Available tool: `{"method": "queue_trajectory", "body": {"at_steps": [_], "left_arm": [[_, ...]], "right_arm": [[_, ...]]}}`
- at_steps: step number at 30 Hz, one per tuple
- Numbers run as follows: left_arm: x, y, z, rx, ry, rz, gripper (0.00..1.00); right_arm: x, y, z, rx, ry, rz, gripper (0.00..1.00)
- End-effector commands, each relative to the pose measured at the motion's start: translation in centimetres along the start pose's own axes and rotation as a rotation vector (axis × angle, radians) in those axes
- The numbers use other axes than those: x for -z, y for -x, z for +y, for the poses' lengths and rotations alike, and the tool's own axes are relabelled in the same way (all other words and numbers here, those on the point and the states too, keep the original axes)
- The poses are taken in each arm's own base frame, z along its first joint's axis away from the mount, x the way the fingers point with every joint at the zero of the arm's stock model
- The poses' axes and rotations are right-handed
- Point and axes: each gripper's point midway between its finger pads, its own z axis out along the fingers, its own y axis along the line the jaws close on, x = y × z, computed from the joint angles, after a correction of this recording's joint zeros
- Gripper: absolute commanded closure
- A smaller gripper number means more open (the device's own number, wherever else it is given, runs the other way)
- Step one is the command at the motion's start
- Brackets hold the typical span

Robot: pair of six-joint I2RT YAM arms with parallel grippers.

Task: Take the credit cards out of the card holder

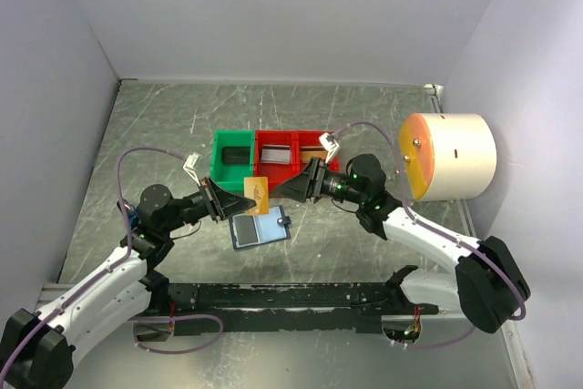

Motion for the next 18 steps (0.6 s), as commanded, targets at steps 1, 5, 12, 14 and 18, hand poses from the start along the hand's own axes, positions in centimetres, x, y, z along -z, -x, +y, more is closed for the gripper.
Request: {"method": "queue_trajectory", "body": {"at_steps": [1, 5, 12, 14, 18], "left_arm": [[0.4, 0.2, -3.4, -0.028, -0.182, -0.001, 0.93], [0.4, 0.2, -3.7, -0.02, -0.214, -0.002, 0.93], [-0.1, 0.3, -3.4, -0.02, -0.206, 0.007, 0.93], [-0.1, 0.2, -3.3, -0.018, -0.206, 0.01, 0.93], [-0.2, 0.1, -3.0, -0.014, -0.196, 0.016, 0.93]], "right_arm": [[-0.5, 0.0, 3.1, 0.007, 0.146, 0.059, 0.32], [-1.4, -0.3, 4.1, 0.007, 0.202, 0.098, 0.46], [-2.7, -0.8, 5.2, -0.029, 0.282, 0.111, 0.69], [-2.8, -1.0, 5.2, -0.043, 0.294, 0.117, 0.77], [-2.8, -1.4, 5.0, -0.061, 0.301, 0.123, 1.0]]}}
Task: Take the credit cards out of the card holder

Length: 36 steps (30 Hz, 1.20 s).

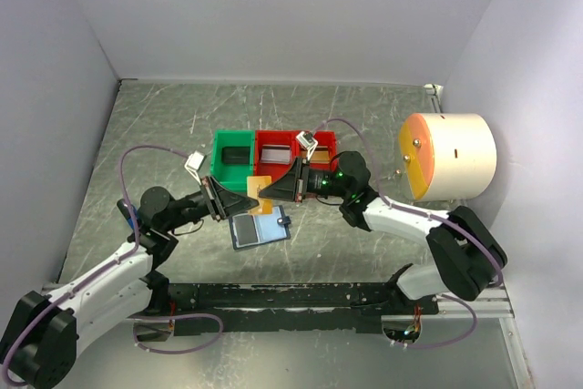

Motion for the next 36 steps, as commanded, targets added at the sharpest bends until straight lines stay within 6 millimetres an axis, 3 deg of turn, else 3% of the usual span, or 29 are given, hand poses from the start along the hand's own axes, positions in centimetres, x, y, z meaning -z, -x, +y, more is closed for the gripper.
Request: {"method": "queue_trajectory", "body": {"at_steps": [1, 4, 8, 11, 13, 21, 29, 36], "left_arm": [[0.0, 0.3, -1.0, -0.044, -0.043, 0.002, 0.93], [-0.2, 0.5, -0.2, -0.051, 0.012, 0.003, 0.83], [-0.1, 1.3, 1.9, -0.103, 0.181, 0.011, 0.4], [0.3, 2.1, 3.1, -0.146, 0.297, 0.008, 0.17], [0.6, 2.7, 3.9, -0.172, 0.373, 0.009, 0.08], [3.1, 5.3, 6.4, -0.284, 0.677, 0.006, 0.03], [6.9, 8.0, 8.7, -0.407, 0.973, -0.014, 0.02], [9.0, 9.3, 9.6, -0.474, 1.086, -0.067, 0.02]], "right_arm": [[-0.1, 0.3, 1.5, 0.028, 0.071, -0.005, 1.0], [0.0, 0.9, 0.5, 0.056, -0.005, -0.034, 1.0], [0.6, 2.3, -1.9, 0.16, -0.207, -0.058, 1.0], [1.2, 3.2, -2.9, 0.224, -0.306, -0.062, 1.0], [1.7, 3.5, -3.6, 0.258, -0.361, -0.062, 1.0], [4.0, 5.9, -5.2, 0.355, -0.555, -0.161, 1.0], [7.4, 7.8, -6.6, 0.459, -0.763, -0.229, 1.0], [11.1, 9.2, -7.7, 0.52, -0.971, -0.28, 1.0]]}}
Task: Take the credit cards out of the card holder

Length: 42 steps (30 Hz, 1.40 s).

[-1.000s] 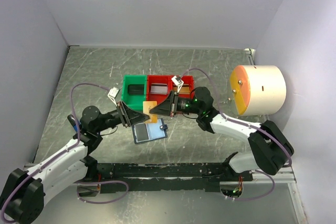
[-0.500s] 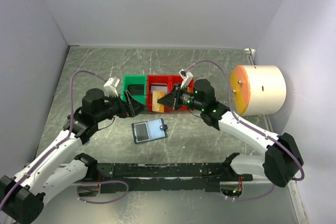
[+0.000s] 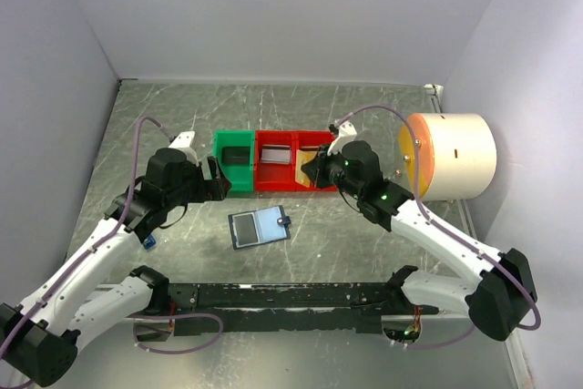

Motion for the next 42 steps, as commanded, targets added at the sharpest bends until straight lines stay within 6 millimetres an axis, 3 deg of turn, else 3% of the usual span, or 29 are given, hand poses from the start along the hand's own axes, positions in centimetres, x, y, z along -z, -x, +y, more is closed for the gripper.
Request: {"method": "queue_trajectory", "body": {"at_steps": [1, 5, 8, 12, 17, 29, 35, 42], "left_arm": [[0.7, 1.1, 2.7, -0.051, 0.132, -0.067, 0.02], [0.2, 1.5, 4.0, -0.049, 0.182, -0.056, 0.02], [-0.3, 1.7, 5.8, -0.028, 0.223, -0.015, 0.02], [-0.5, 2.8, 7.2, 0.034, 0.193, -0.035, 0.02], [0.3, 3.6, 9.0, 0.028, 0.279, -0.076, 0.03], [0.8, 4.2, 9.0, 0.025, 0.281, -0.123, 0.05], [0.7, 4.2, 9.0, 0.022, 0.279, -0.118, 0.06], [0.8, 4.3, 9.0, 0.021, 0.279, -0.125, 0.07]], "right_arm": [[1.1, 1.7, -3.2, 0.077, -0.187, -0.044, 1.0], [1.3, 1.4, -6.4, 0.106, -0.348, -0.011, 1.0], [0.3, 1.1, -8.3, 0.128, -0.395, 0.051, 1.0], [-2.5, 1.1, -9.8, 0.164, -0.373, 0.128, 1.0], [-5.7, 1.6, -11.1, 0.31, -0.375, 0.171, 1.0], [-10.0, 1.7, -14.5, 0.934, -0.346, 0.225, 1.0], [-11.9, -0.4, -16.1, 1.074, -0.315, 0.327, 1.0], [-12.4, -0.2, -16.8, 1.182, -0.332, 0.274, 1.0]]}}
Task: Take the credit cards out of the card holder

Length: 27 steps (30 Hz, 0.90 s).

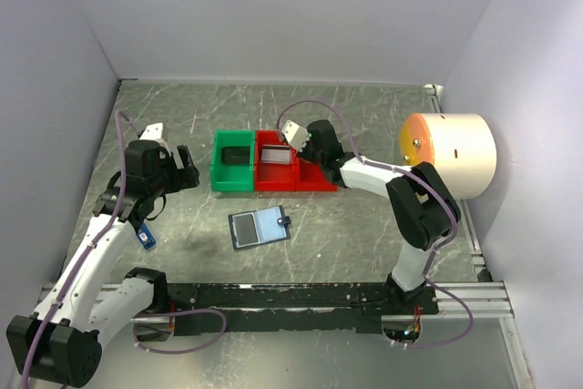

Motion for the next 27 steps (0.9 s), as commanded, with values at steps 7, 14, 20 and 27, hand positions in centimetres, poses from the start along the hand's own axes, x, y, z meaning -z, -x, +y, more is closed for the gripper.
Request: {"method": "queue_trajectory", "body": {"at_steps": [7, 14, 20, 27], "left_arm": [[0.2, 1.3, -0.2, -0.011, -0.01, -0.044, 0.08], [0.2, 1.3, -0.2, -0.011, -0.013, -0.046, 0.08], [0.3, 1.3, -0.1, -0.01, -0.008, -0.051, 0.08], [0.1, 1.1, -0.3, -0.011, -0.019, -0.038, 0.08]], "right_arm": [[-1.2, 0.9, -0.7, 0.151, -0.032, -0.064, 1.0], [-2.1, -0.8, 1.3, 0.205, 0.037, -0.033, 0.97], [-2.2, -1.5, 2.4, 0.218, 0.085, -0.012, 0.9], [-1.2, -1.6, 2.9, 0.232, 0.129, -0.016, 0.66]]}}
